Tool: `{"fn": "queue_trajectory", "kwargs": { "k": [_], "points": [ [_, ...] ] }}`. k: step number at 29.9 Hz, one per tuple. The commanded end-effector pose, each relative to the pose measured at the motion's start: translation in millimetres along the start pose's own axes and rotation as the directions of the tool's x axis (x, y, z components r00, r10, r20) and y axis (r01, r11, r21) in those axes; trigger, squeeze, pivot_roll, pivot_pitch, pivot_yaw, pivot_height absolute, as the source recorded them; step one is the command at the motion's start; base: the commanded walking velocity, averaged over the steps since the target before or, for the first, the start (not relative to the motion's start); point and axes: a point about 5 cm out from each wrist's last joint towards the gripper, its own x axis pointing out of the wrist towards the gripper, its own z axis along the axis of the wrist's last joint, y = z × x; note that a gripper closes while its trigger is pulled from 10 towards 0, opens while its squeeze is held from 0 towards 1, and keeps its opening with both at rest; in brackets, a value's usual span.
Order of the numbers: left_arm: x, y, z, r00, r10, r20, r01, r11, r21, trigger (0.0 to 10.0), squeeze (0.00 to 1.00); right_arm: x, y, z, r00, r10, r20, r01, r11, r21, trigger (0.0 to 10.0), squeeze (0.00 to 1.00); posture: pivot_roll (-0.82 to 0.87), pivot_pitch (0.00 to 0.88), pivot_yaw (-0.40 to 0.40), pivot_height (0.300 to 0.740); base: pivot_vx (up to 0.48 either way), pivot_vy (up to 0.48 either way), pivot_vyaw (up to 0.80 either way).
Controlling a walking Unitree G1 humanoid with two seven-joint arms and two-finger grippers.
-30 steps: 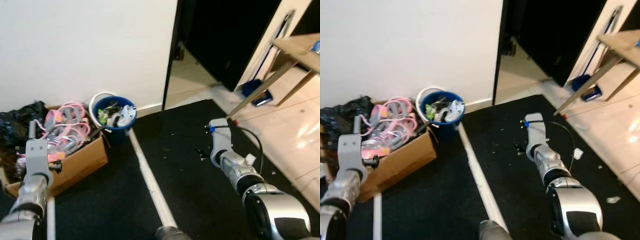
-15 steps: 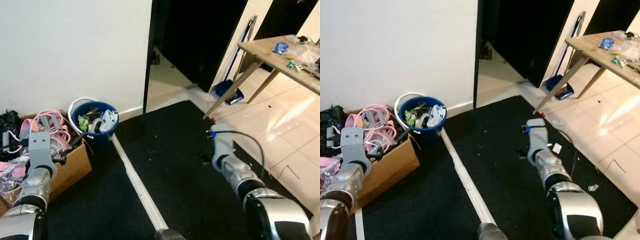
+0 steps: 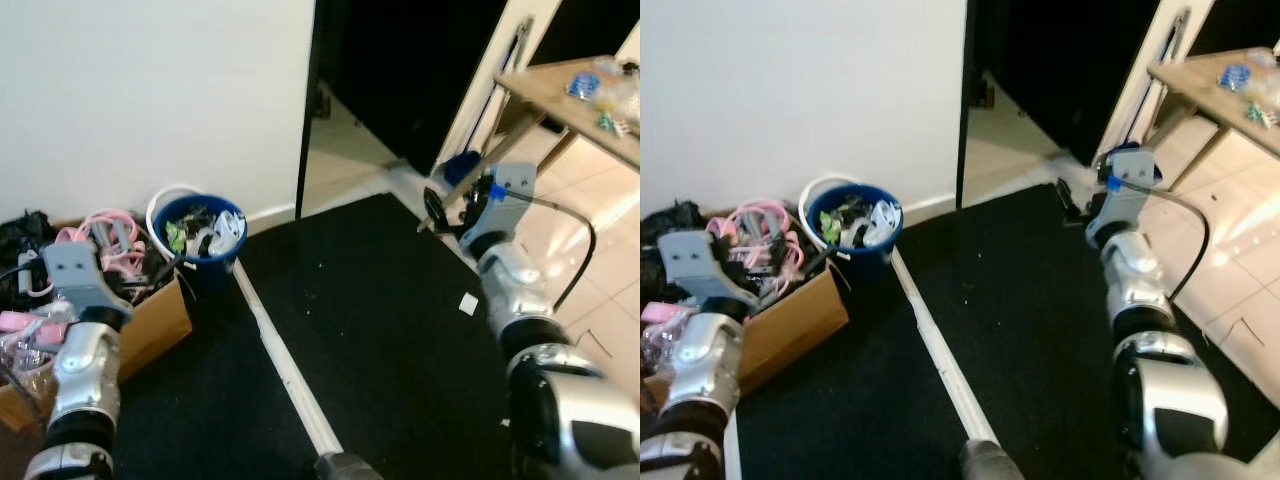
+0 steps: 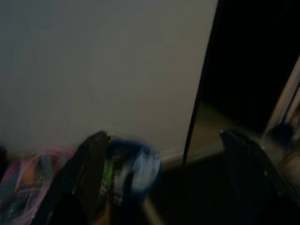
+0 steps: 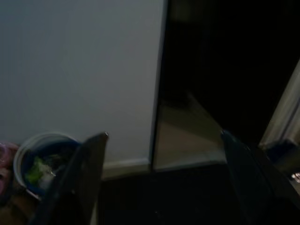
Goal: Picking trash to rubbish bin
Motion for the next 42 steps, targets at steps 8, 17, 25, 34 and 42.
{"fn": "queue_trajectory", "kwargs": {
  "k": [8, 17, 25, 34, 42],
  "points": [
    [-0.6, -62.7, 20, 0.966, -0.222, 0.135, 0.227, 0.974, -0.023, 10.0, 0.0, -17.2, 46.2, 29, 0.958, 0.206, 0.199, -0.194, 0.978, -0.075, 10.0, 0.0, -0.09, 0.0, -0.024, 0.74, 0.0, 0.0, 0.0],
    [-25.5, -63.4, 30, 0.974, -0.191, 0.12, 0.198, 0.979, -0.047, 10.0, 0.0, -36.9, 54.1, 44, 0.948, 0.252, 0.193, -0.247, 0.968, -0.048, 10.0, 0.0, -0.08, 0.0, -0.037, 0.74, 0.0, 0.0, 0.0],
    [-63.9, -45.9, 41, 0.996, -0.054, 0.076, 0.054, 0.999, 0.006, 10.0, 0.0, -55.0, 48.0, 47, 0.967, 0.222, 0.126, -0.22, 0.975, -0.037, 10.0, 0.0, -0.08, 0.0, -0.061, 0.74, 0.0, 0.0, 0.0],
    [-83.6, -69.3, 48, 0.993, -0.115, 0.028, 0.115, 0.993, 0.025, 10.0, 0.0, -88.9, 45.9, 16, 0.975, 0.211, -0.063, -0.216, 0.973, -0.082, 10.0, 0.0, -0.07, 0.0, -0.068, 0.74, 0.0, 0.0, 0.0],
    [-106.1, -110.4, 15, 0.966, -0.232, -0.114, 0.222, 0.97, -0.098, 10.0, 0.0, -127.0, 68.2, -35, 0.927, 0.272, -0.26, -0.303, 0.949, -0.09, 10.0, 0.0, -0.07, 0.0, -0.088, 0.74, 0.0, 0.0, 0.0]
  ]
}}
